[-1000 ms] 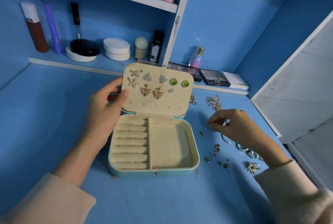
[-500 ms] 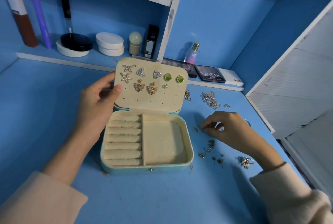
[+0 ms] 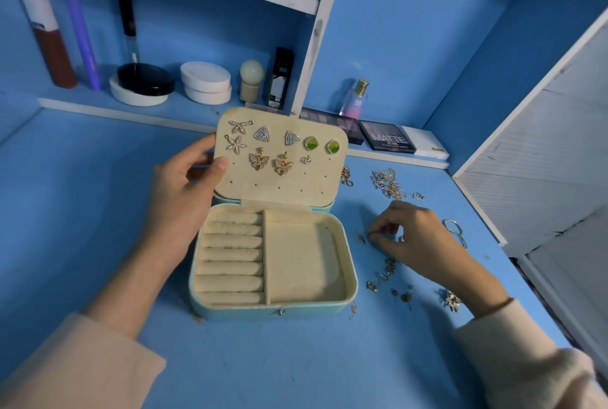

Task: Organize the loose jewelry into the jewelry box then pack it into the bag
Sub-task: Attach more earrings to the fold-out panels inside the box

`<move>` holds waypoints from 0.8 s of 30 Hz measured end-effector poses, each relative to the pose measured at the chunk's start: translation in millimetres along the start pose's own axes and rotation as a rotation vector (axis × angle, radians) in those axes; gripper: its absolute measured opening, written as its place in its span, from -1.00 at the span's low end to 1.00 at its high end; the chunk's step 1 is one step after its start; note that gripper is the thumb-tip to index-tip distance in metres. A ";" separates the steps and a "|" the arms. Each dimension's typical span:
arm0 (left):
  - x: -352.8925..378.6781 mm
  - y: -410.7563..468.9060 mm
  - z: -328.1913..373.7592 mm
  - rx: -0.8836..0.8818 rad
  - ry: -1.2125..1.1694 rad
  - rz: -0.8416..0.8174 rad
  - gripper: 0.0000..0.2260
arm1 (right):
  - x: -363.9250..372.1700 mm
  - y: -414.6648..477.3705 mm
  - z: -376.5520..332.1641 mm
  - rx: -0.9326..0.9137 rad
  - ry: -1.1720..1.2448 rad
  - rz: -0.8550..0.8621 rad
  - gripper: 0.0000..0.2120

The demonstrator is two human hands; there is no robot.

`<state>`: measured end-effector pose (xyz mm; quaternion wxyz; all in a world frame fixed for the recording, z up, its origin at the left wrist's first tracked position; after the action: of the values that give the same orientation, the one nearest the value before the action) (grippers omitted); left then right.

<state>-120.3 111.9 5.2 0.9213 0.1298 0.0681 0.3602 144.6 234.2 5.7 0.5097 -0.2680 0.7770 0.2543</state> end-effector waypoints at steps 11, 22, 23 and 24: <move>-1.3 -1.4 1.9 -0.018 -0.033 0.009 -0.63 | -67.3 40.7 -84.4 -0.202 0.324 0.347 -0.91; -28.4 -44.9 43.6 0.020 0.164 0.288 -0.85 | -60.1 50.7 -113.6 -0.285 0.369 0.193 -0.83; -19.0 -57.8 48.0 -0.040 0.003 0.272 -0.84 | -60.5 47.6 -113.8 -0.292 0.373 0.195 -0.81; -1.6 -69.7 46.8 -0.152 -0.192 0.219 -0.82 | -60.8 44.2 -113.8 -0.300 0.379 0.200 -0.81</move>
<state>-66.1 52.6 29.9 0.8859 0.1001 -0.0624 0.4486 60.5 199.8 107.5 0.2822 -0.3054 0.8348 0.3608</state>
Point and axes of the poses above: each hand's wrist, its own y-axis towards the middle knuckle, its own x-axis out of the palm, z = x × y, the point moved 10 cm from there along y, towards the middle knuckle, and after that the axes turned 3 degrees about y, right-handed, at the moved point
